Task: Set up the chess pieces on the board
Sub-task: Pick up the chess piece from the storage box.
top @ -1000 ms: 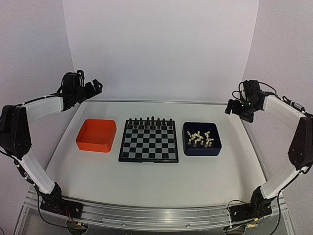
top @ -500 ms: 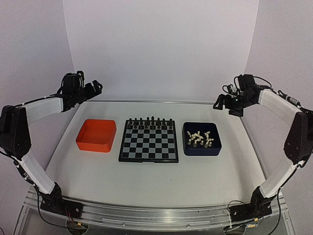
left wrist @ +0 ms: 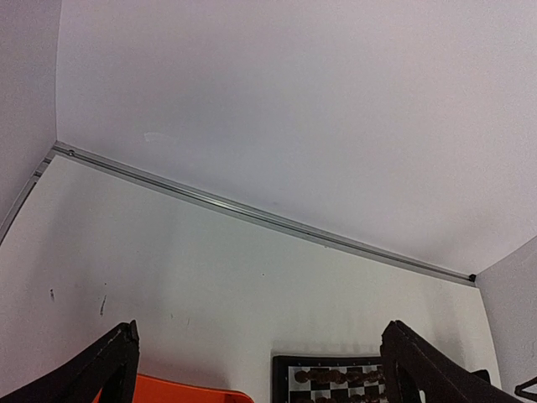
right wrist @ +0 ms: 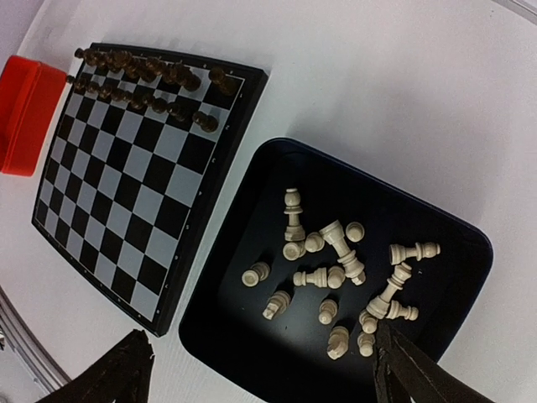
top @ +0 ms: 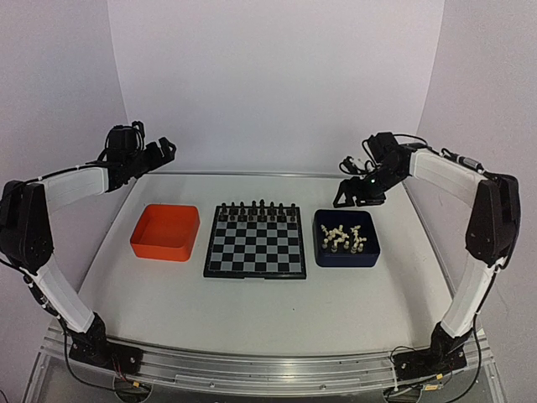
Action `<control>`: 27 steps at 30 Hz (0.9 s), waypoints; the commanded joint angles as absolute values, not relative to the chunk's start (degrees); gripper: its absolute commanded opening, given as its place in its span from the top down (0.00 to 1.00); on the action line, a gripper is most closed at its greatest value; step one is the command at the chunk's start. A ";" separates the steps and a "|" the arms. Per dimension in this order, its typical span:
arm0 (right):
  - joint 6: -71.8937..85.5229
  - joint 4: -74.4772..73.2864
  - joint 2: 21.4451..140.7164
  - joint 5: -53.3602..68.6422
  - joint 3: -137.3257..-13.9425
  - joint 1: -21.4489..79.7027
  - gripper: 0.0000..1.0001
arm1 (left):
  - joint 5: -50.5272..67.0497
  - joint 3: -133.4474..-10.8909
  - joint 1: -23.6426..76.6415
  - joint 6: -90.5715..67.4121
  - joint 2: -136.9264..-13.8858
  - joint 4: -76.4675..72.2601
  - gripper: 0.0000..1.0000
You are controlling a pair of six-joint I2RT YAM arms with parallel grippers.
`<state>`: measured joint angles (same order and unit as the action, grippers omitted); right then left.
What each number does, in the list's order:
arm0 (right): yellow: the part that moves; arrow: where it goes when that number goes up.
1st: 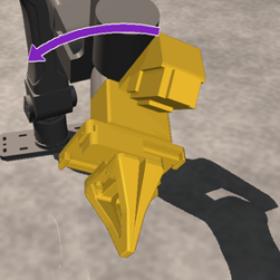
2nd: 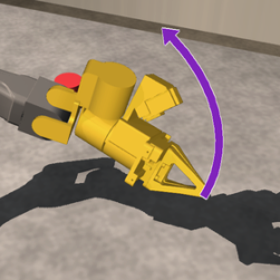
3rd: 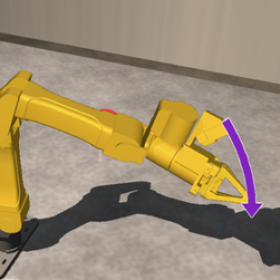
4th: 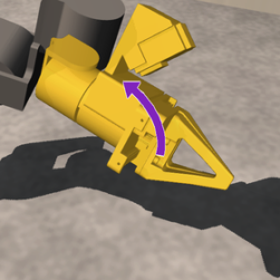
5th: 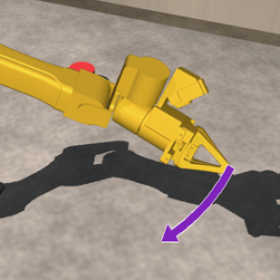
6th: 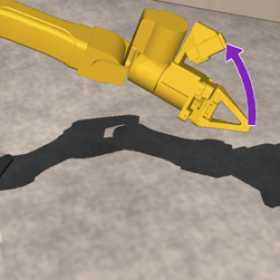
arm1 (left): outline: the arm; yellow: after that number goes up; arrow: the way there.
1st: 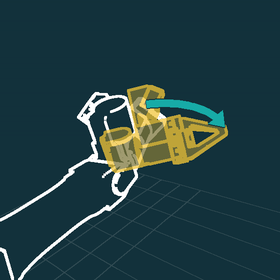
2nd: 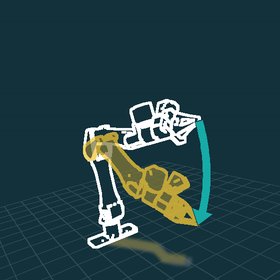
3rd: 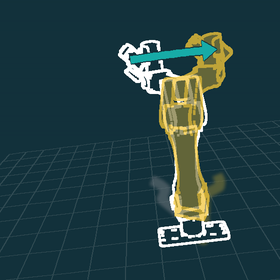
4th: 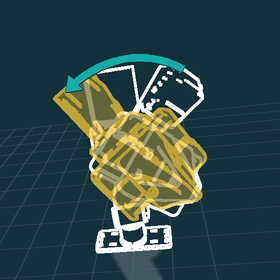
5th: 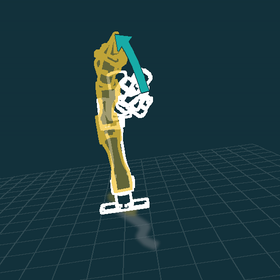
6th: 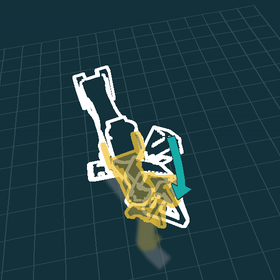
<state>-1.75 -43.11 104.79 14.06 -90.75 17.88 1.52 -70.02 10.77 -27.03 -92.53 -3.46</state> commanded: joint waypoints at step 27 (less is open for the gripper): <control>-12.04 -50.83 117.41 13.80 -98.31 23.75 0.41 | 2.02 -71.37 10.61 -27.47 -93.42 -2.45 0.00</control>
